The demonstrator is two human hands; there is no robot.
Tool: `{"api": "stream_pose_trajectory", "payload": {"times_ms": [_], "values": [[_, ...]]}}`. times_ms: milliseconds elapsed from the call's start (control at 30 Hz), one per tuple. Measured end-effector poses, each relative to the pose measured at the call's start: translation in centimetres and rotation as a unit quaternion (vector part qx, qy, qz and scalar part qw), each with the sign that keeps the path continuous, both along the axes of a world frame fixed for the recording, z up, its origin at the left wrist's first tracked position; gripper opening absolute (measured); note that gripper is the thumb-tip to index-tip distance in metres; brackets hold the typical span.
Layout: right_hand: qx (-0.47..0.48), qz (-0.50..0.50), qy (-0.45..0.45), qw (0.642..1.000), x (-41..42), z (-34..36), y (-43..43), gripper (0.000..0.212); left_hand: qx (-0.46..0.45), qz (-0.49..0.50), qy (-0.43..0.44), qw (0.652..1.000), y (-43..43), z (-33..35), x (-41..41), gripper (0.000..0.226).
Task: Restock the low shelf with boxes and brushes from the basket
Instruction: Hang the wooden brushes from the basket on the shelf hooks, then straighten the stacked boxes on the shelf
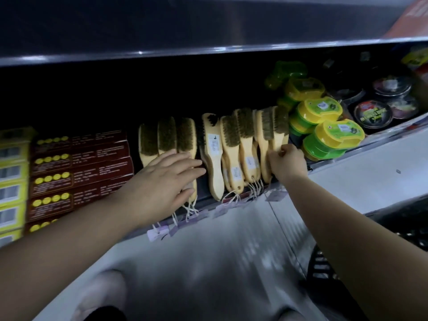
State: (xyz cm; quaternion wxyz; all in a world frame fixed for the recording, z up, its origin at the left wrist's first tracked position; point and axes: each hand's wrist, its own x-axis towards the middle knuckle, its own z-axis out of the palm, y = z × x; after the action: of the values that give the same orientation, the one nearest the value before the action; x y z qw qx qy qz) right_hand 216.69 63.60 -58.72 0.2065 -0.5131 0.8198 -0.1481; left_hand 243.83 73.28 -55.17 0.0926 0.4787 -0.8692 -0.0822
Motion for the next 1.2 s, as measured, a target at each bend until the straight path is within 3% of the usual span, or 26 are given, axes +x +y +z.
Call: {"api": "stream_pose_trajectory", "payload": {"times_ms": [100,200,367,433,633,967,1067,1133,1200], "values": [[-0.049,0.009,0.089,0.995,1.4,1.4,0.6,0.051,0.030,0.051,0.001,0.998,2.8,0.4,3.0,0.049],[-0.120,0.135,0.115,0.977,4.7,3.2,1.9,0.043,0.070,0.103,0.009,0.992,5.2,-0.1,5.8,0.054],[-0.093,0.406,-0.036,0.908,13.0,4.7,7.3,0.025,0.085,0.186,0.040,0.978,6.7,-0.6,8.3,0.078],[-0.057,0.455,-0.098,0.883,15.9,4.7,9.3,0.028,0.081,0.195,0.027,0.977,6.8,-0.6,9.1,0.092],[0.091,0.383,-0.284,0.874,21.5,4.1,11.1,0.043,0.103,0.227,-0.065,0.966,7.7,-1.1,12.8,0.117],[0.083,0.324,-0.309,0.890,22.8,2.8,11.9,0.058,0.103,0.196,-0.109,0.969,8.4,-1.6,14.4,0.101],[0.102,0.322,-0.281,0.898,22.7,3.3,11.5,0.061,0.100,0.179,-0.113,0.972,9.1,-0.7,15.1,0.098],[0.077,0.353,-0.191,0.913,23.2,4.0,11.5,0.067,0.095,0.189,-0.106,0.972,10.6,0.4,16.3,0.096],[0.038,0.416,-0.077,0.905,24.4,4.8,12.0,0.074,0.085,0.202,-0.089,0.972,13.0,1.7,18.0,0.088]]}}
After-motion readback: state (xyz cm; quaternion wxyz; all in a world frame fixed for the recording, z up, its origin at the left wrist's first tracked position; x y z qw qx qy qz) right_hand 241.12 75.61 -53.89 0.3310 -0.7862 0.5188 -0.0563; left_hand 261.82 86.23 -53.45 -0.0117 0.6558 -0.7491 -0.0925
